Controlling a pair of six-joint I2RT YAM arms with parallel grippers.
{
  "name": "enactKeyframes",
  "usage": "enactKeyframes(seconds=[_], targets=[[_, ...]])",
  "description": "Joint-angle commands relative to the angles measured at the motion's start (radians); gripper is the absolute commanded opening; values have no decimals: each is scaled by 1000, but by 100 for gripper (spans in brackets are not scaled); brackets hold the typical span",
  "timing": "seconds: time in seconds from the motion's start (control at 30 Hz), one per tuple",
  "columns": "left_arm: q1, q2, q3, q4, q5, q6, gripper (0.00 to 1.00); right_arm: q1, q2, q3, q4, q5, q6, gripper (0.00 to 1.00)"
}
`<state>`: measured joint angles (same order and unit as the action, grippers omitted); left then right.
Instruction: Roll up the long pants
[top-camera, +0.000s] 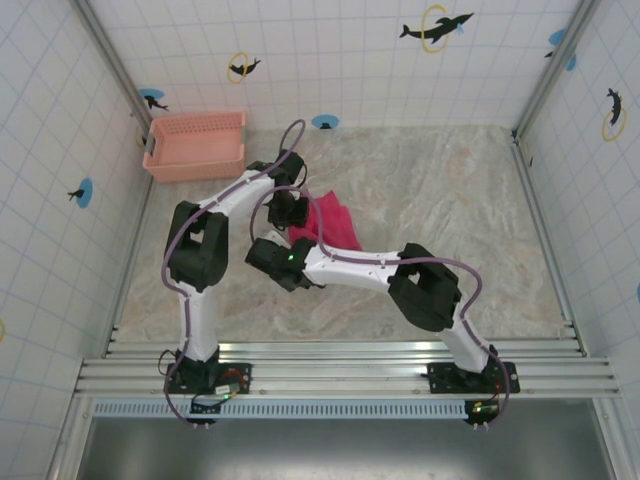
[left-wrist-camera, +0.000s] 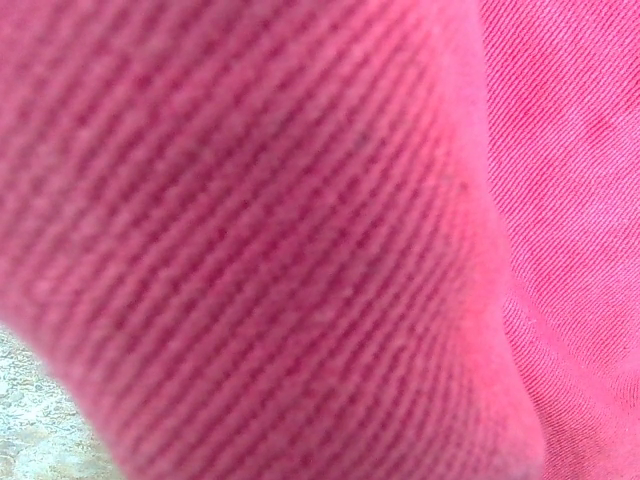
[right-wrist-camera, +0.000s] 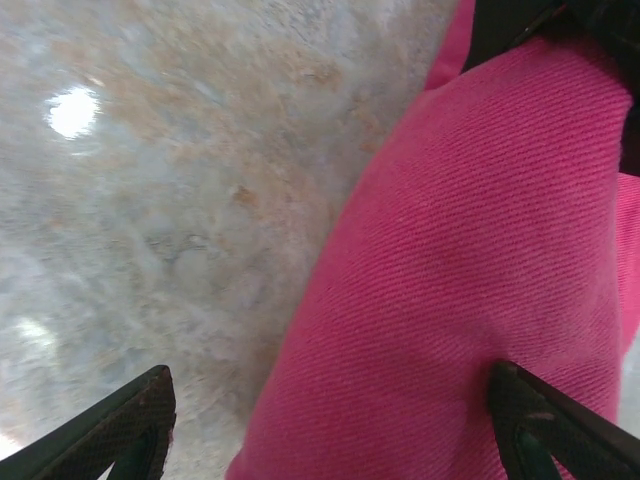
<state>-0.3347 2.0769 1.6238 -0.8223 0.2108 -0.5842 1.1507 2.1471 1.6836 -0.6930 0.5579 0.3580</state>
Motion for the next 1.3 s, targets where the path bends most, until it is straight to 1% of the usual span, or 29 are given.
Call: enactKeyframes(seconds=[0.0, 0.17, 0.27, 0.33, 0.37, 0.43, 0.47, 0.6, 0.7, 0.8, 0.83, 0.87, 0.9, 0.97, 1.0, 1.03, 1.1, 1.13, 1.17, 1.2, 1.23, 1.27], targets=[[-6, -10, -7, -105, 31, -4, 0, -15, 77, 24, -65, 156, -35, 84], [-5, -9, -1, -117, 52, 7, 0, -22, 130, 13, -57, 328, -76, 83], [-7, -10, 6, -127, 63, 15, 0, -30, 184, 25, -63, 417, -100, 85], [-6, -12, 5, -128, 80, 23, 0, -38, 212, 35, -60, 433, -118, 85], [-6, -14, 5, -134, 81, 25, 0, -43, 223, 40, -61, 430, -121, 83], [-5, -18, 1, -136, 88, 36, 0, -45, 232, 35, -43, 426, -144, 74], [-6, -19, 0, -142, 88, 38, 0, -45, 234, 29, -32, 426, -161, 65], [-6, -34, -18, -142, 116, 55, 0, -51, 226, -4, -2, 415, -194, 40], [-1, -50, -41, -134, 147, 65, 0, -63, 197, -42, 13, 370, -205, 29], [9, -68, -56, -128, 167, 74, 0, -81, 157, -70, 0, 262, -195, 23], [16, -74, -59, -126, 168, 76, 0, -84, 105, -88, -3, 235, -187, 22], [25, -83, -63, -123, 166, 76, 8, -91, 79, -104, -5, 188, -181, 22], [39, -96, -71, -111, 167, 71, 21, -100, 43, -128, -8, 148, -159, 21], [64, -128, -83, -82, 159, 63, 40, -124, -33, -203, 28, 36, -138, 21], [77, -145, -84, -71, 148, 61, 51, -140, -73, -246, 46, -10, -110, 21], [87, -165, -79, -63, 129, 61, 63, -160, -118, -290, 75, -89, -94, 21], [97, -198, -59, -60, 74, 74, 73, -201, -185, -367, 121, -210, -47, 21], [97, -218, -48, -55, 47, 85, 76, -229, -223, -418, 159, -286, -24, 21], [97, -230, -42, -51, 24, 93, 82, -256, -250, -458, 196, -360, -2, 21], [95, -245, -36, -45, 3, 103, 84, -291, -282, -504, 242, -448, 40, 21], [96, -258, -36, -34, -5, 115, 91, -330, -305, -548, 295, -553, 76, 21], [95, -267, -38, -22, -9, 125, 92, -365, -318, -582, 358, -640, 124, 20]])
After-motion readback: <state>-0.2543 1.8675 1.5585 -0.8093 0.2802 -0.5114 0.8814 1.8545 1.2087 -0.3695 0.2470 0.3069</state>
